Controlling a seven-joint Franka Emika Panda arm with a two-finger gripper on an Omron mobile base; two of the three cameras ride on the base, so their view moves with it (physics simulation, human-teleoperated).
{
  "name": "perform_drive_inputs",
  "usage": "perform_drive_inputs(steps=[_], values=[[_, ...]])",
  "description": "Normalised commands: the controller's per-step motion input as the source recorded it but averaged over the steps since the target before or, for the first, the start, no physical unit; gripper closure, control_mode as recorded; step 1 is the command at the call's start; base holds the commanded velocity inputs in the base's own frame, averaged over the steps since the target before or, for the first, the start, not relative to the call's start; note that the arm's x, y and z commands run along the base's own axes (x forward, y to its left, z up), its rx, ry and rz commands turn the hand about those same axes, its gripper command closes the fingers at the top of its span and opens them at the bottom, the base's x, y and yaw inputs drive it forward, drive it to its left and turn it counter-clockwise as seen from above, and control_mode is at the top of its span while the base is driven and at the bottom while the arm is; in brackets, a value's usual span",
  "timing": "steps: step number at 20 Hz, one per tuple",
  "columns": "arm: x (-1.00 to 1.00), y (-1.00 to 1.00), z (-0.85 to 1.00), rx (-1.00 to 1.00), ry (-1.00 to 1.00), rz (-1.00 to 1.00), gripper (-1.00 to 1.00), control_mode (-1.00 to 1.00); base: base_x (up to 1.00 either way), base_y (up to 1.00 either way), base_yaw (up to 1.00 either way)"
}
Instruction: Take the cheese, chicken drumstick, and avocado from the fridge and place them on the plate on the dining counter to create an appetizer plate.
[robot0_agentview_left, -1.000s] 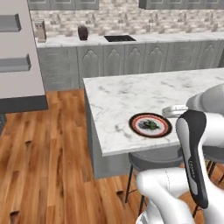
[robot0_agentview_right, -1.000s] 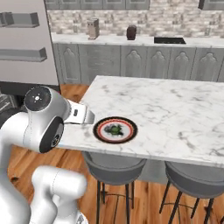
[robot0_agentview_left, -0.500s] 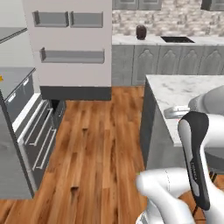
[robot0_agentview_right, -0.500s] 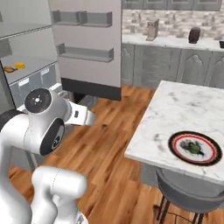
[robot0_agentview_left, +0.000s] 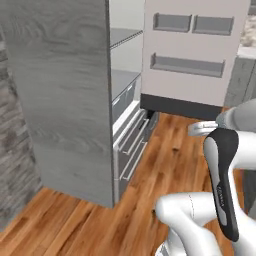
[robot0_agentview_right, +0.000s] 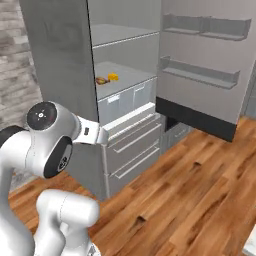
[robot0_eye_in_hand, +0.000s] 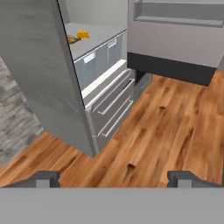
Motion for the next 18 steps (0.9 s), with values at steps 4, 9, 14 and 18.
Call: perform_drive_inputs(steps=[4, 9, 14, 18], values=[[0.0, 0.0, 0.0, 0.0, 0.0, 0.0, -1.0, 1.0, 1.0, 0.03, 0.39], [0.0, 0.0, 0.0, 0.0, 0.0, 0.0, -1.0, 1.0, 0.81, -0.29, 0.24], [0.0, 0.0, 0.0, 0.0, 0.0, 0.0, -1.0, 1.0, 0.44, -0.64, 0.29], [0.0, 0.0, 0.0, 0.0, 0.0, 0.0, -1.0, 1.0, 0.14, -0.83, 0.37]])
